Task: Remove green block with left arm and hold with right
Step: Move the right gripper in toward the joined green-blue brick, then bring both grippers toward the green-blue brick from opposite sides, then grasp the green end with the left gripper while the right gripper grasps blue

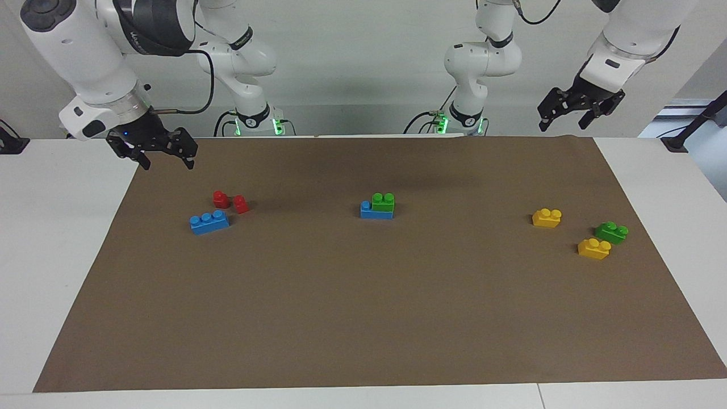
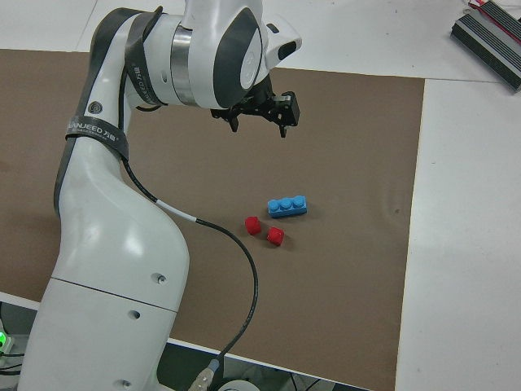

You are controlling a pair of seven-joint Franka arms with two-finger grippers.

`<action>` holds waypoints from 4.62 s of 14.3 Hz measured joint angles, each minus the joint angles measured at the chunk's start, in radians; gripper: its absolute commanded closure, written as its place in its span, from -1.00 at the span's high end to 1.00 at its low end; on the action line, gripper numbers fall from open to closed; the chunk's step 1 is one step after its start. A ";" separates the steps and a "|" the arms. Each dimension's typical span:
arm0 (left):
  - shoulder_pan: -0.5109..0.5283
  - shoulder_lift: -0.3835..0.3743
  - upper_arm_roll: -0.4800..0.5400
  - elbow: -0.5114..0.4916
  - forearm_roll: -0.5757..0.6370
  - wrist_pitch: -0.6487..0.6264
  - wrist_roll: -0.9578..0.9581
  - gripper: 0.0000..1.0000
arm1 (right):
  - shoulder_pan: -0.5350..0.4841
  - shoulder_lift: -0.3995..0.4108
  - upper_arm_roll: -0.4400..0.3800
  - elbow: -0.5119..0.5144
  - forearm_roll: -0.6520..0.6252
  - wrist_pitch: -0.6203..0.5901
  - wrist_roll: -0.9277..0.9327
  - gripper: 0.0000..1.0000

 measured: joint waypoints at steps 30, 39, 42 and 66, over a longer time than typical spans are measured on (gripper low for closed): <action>0.024 -0.056 -0.011 -0.057 -0.003 -0.030 -0.308 1.00 | 0.213 -0.020 0.012 -0.358 0.412 0.303 1.472 1.00; -0.124 -0.155 -0.033 -0.259 -0.008 0.112 -0.879 1.00 | 0.387 -0.040 0.013 -0.556 0.523 0.633 1.670 1.00; -0.189 -0.172 -0.034 -0.318 -0.009 0.179 -1.154 1.00 | 0.462 -0.056 0.014 -0.640 0.581 0.768 1.672 1.00; -0.495 0.174 -0.039 -0.508 -0.009 0.876 -2.183 1.00 | 0.582 0.014 0.013 -0.747 0.721 0.980 1.624 1.00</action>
